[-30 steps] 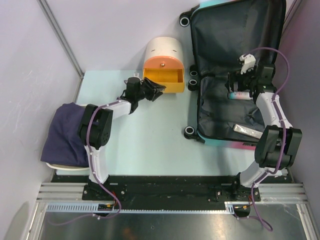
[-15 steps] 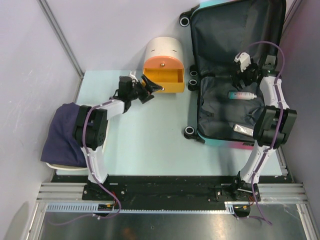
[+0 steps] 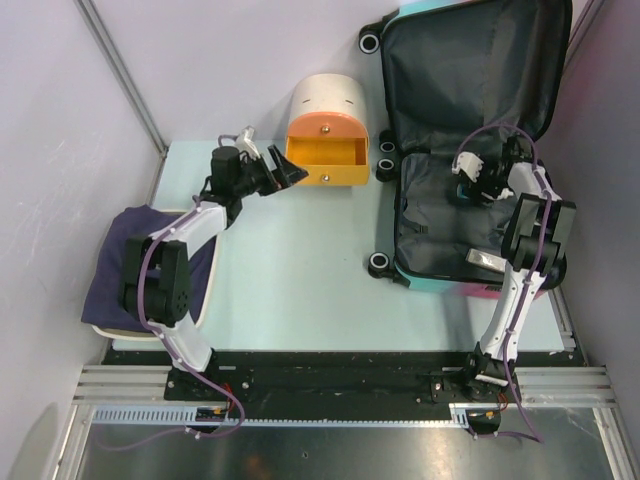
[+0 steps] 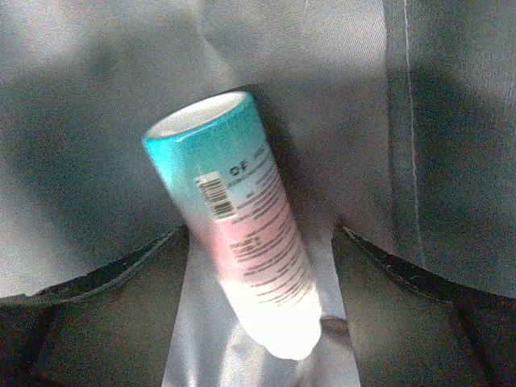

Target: Open, take out, and arrange the luggage

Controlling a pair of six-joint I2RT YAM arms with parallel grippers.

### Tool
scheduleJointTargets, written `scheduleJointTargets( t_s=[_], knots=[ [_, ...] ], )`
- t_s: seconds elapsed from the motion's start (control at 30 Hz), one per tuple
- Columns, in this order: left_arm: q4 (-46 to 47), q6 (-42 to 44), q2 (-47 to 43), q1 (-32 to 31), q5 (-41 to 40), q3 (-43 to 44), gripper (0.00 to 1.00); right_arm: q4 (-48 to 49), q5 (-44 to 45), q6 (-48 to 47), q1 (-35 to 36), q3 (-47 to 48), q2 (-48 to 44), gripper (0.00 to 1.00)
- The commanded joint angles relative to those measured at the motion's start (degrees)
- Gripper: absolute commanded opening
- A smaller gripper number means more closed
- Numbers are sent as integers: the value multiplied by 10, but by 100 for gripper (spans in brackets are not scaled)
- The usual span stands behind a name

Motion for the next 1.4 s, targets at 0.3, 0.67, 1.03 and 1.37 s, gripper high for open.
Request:
scheduleJointTargets(
  t_s=[0.3,0.67,1.03,1.37],
  knots=[
    [-84,121,-5,24,31,93,100,161,46,-57,25,-52,13,38],
    [-109,296,-51,37,86,137,99,127,-110,297,22,-33,-148,0],
    [-110,267,68,-68,64,373,91,523,-186,1055,88,-108,-258,0],
    [-110,206,117,-163,67,437,82,728,-130,1233,202,-193,-307,0]
  ],
)
